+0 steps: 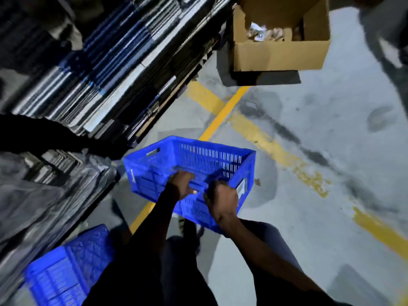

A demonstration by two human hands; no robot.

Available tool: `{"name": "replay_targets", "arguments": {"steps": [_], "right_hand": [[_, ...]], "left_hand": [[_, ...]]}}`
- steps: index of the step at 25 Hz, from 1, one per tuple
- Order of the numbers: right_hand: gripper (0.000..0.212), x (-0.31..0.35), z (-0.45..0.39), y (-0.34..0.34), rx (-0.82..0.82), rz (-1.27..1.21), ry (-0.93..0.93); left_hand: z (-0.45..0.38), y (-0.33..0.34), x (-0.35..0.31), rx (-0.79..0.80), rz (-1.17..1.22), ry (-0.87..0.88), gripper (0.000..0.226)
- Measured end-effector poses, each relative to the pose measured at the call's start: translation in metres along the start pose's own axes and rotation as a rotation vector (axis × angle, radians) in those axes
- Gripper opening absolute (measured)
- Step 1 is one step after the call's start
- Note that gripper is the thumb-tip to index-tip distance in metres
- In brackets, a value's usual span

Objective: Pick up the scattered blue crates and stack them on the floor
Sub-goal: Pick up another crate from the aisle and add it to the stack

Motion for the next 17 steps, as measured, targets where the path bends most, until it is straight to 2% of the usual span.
{"name": "replay_targets", "arguments": {"steps": [3, 6, 7, 9, 11, 12, 14, 17], "right_hand": [[0.035, 0.004, 0.052, -0.065, -0.079, -0.063, -0.006], [0.049, 0.004, 0.110, -0.118, -0.196, -0.374, 0.050], [0.045, 0.004, 0.133, -0.130, -0.269, -0.483, 0.081], [0.022, -0.001, 0.175, -0.147, -0.509, -0.712, 0.198], [0.030, -0.007, 0.221, -0.151, -0.719, -0.913, 0.390], [0.033, -0.013, 0.240, -0.148, -0.760, -0.999, 0.484], [0.035, -0.024, 0.274, -0.139, -0.742, -1.141, 0.635], [0.054, -0.039, 0.310, -0.126, -0.692, -1.256, 0.746]], "left_hand": [[0.053, -0.017, -0.038, -0.117, 0.076, 0.135, 0.037], [0.104, -0.038, -0.061, -0.216, 0.157, 0.230, 0.036], [0.123, -0.047, -0.067, -0.228, 0.186, 0.245, 0.037], [0.159, -0.059, -0.080, -0.225, 0.232, 0.280, 0.039], [0.198, -0.064, -0.091, -0.211, 0.242, 0.329, 0.040], [0.216, -0.062, -0.094, -0.218, 0.217, 0.362, 0.040], [0.252, -0.049, -0.099, -0.227, 0.136, 0.430, 0.045], [0.297, -0.025, -0.112, -0.248, 0.042, 0.486, 0.046]]}}
Point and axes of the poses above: each hand's wrist, its own z-axis away from the middle knuckle, its own y-axis out of the palm, x = y × z, the point moved 1 cm from there along -z, towards the middle knuckle
